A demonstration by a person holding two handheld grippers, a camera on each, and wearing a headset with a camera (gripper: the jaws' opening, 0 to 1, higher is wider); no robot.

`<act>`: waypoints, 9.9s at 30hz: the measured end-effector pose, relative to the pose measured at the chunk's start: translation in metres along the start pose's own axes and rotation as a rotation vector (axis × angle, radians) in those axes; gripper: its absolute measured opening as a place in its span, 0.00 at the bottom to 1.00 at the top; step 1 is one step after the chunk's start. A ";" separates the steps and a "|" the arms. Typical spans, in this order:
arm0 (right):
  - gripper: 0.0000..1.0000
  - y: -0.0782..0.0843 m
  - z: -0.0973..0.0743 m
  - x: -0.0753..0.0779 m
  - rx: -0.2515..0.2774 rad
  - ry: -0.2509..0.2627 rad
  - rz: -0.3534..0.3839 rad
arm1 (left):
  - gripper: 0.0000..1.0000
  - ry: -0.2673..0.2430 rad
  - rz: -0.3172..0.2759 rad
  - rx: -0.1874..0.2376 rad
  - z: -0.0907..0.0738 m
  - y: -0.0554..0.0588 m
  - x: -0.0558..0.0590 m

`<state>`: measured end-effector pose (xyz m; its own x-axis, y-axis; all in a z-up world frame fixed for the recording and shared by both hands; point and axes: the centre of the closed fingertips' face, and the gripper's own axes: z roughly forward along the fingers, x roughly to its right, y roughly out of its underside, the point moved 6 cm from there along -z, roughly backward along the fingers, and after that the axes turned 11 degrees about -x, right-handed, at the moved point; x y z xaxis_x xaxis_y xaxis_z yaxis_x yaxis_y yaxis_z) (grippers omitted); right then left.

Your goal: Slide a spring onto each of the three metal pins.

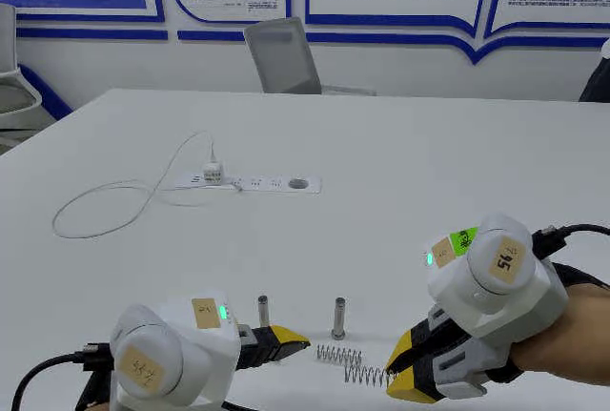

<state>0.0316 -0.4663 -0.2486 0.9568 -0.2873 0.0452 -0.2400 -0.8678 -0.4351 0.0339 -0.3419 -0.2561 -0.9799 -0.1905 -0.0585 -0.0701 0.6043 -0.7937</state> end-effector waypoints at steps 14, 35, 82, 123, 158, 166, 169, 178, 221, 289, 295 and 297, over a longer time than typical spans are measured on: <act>0.12 -0.012 -0.001 -0.010 0.005 -0.021 -0.063 | 0.46 0.016 0.033 -0.006 0.003 -0.002 0.005; 0.12 -0.019 0.000 -0.020 -0.013 -0.041 -0.132 | 0.19 0.050 0.088 -0.011 0.005 -0.003 0.014; 0.12 -0.054 -0.020 -0.031 0.017 -0.017 -0.218 | 0.12 0.047 0.111 -0.035 0.009 0.001 0.016; 0.14 -0.054 -0.009 -0.034 -0.046 -0.046 -0.206 | 0.11 0.059 0.118 -0.008 0.008 -0.006 0.019; 0.12 -0.048 -0.015 -0.024 -0.058 -0.033 -0.182 | 0.18 0.052 0.051 0.011 0.002 -0.002 0.011; 0.12 -0.040 -0.021 -0.018 -0.066 -0.023 -0.163 | 0.24 0.027 0.021 0.015 -0.006 0.004 0.004; 0.12 -0.037 -0.023 -0.017 -0.069 -0.020 -0.155 | 0.27 0.015 -0.008 0.025 -0.011 0.006 0.000; 0.12 -0.030 -0.028 -0.012 -0.079 -0.009 -0.136 | 0.32 -0.034 -0.063 0.043 -0.025 0.017 -0.010; 0.12 0.031 -0.068 0.054 -0.156 0.105 0.047 | 0.42 -0.171 -0.192 0.074 -0.047 0.049 -0.030; 0.13 0.058 -0.002 0.098 -0.236 0.041 0.164 | 0.40 -0.165 -0.234 0.057 -0.040 0.060 -0.031; 0.13 0.061 0.003 0.099 -0.239 0.039 0.175 | 0.40 -0.166 -0.238 0.057 -0.041 0.060 -0.031; 0.13 0.061 0.003 0.099 -0.241 0.039 0.176 | 0.40 -0.168 -0.239 0.057 -0.041 0.060 -0.031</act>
<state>0.1121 -0.5468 -0.2737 0.8911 -0.4531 0.0244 -0.4381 -0.8731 -0.2139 0.0523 -0.2679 -0.2772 -0.8923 -0.4499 0.0385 -0.2794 0.4832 -0.8297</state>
